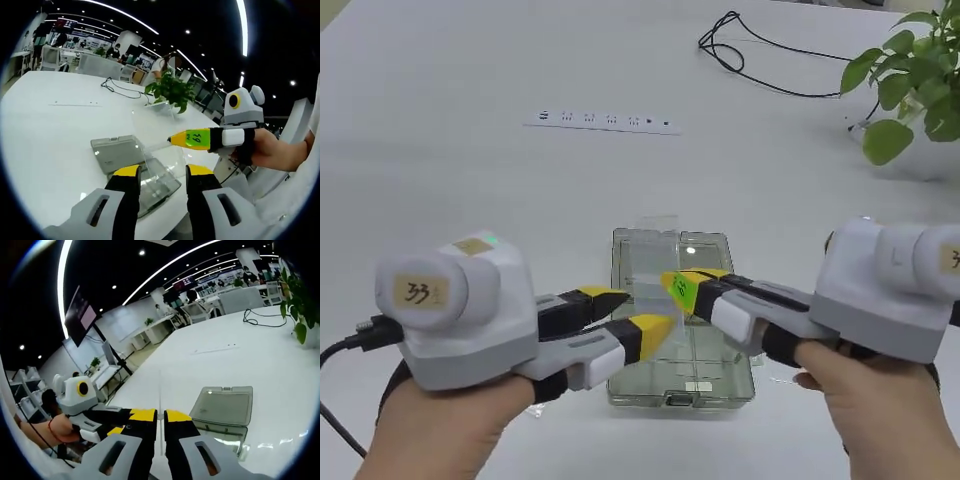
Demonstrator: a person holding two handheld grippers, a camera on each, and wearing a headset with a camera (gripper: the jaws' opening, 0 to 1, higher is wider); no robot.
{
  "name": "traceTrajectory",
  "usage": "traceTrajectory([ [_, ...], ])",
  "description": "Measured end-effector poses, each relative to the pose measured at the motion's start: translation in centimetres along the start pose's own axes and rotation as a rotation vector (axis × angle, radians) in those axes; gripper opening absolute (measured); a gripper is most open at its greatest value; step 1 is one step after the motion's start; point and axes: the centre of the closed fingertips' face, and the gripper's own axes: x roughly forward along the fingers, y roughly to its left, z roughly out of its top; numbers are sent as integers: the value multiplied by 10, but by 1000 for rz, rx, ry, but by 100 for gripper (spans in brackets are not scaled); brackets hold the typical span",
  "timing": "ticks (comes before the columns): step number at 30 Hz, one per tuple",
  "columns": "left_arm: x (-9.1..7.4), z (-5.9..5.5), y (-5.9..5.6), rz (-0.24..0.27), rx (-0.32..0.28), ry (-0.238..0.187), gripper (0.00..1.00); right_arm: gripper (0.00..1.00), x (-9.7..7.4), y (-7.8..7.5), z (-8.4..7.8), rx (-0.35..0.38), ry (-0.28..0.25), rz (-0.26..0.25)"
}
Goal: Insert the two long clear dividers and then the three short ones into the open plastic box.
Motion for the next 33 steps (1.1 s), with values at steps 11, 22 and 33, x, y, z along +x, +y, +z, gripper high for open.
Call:
traceTrajectory([
  [11,-6,-17,4,-43,147,58,55,6,-12,-35,0,59,29,-97],
  [22,-10,-32,9,-97,248,98,81,6,-21,-60,-15,95,119,-200],
  [33,-15,-46,13,-144,321,136,100,6,-25,-75,-30,164,202,-297],
])
